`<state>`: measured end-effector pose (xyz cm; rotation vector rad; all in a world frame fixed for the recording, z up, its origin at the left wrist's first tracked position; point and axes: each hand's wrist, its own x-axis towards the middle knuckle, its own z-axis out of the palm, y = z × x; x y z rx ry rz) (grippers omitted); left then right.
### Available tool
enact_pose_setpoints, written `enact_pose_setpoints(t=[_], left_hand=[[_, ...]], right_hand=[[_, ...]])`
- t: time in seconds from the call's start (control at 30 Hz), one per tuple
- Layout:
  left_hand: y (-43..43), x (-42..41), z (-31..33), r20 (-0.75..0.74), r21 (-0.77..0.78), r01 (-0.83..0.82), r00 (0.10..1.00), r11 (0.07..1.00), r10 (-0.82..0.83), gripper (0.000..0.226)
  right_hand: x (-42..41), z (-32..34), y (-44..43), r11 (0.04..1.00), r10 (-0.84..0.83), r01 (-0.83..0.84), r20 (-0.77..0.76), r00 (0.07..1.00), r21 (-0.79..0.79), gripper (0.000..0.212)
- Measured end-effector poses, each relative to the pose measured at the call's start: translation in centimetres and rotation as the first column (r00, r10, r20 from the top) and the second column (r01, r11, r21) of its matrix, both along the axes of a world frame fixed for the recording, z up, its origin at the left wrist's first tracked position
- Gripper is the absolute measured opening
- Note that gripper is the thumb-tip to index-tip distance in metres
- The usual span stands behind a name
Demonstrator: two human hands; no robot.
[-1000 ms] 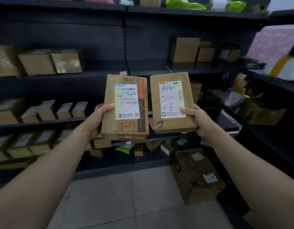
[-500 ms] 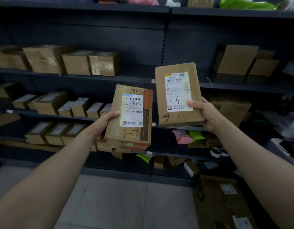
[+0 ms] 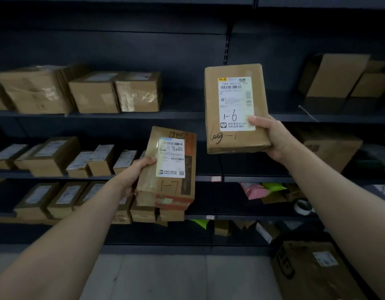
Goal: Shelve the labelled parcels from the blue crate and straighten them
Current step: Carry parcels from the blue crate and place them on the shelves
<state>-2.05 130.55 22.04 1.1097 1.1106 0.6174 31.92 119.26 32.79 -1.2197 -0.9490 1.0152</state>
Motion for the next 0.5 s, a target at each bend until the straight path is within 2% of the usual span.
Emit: enact_pose_setpoints(t=[0.2, 0.33, 0.5], left_hand=[[5.0, 0.6, -1.7, -0.026, -0.073, 0.052, 0.998, 0.996, -0.054, 0.047], [8.1, 1.8, -3.1, 0.048, -0.092, 0.126, 0.991, 0.988, -0.122, 0.050], [12.1, 4.8, -4.6, 0.025, -0.120, 0.066, 0.998, 0.991, -0.063, 0.051]], right_hand=[[-1.8, 0.3, 4.4, 1.000, -0.002, 0.002, -0.030, 1.000, -0.014, 0.054], [-1.6, 1.5, 7.2, 1.000, 0.020, -0.020, -0.009, 1.000, -0.015, 0.052], [-0.7, 3.2, 11.1, 0.996, 0.078, -0.078, 0.004, 0.997, -0.043, 0.045]])
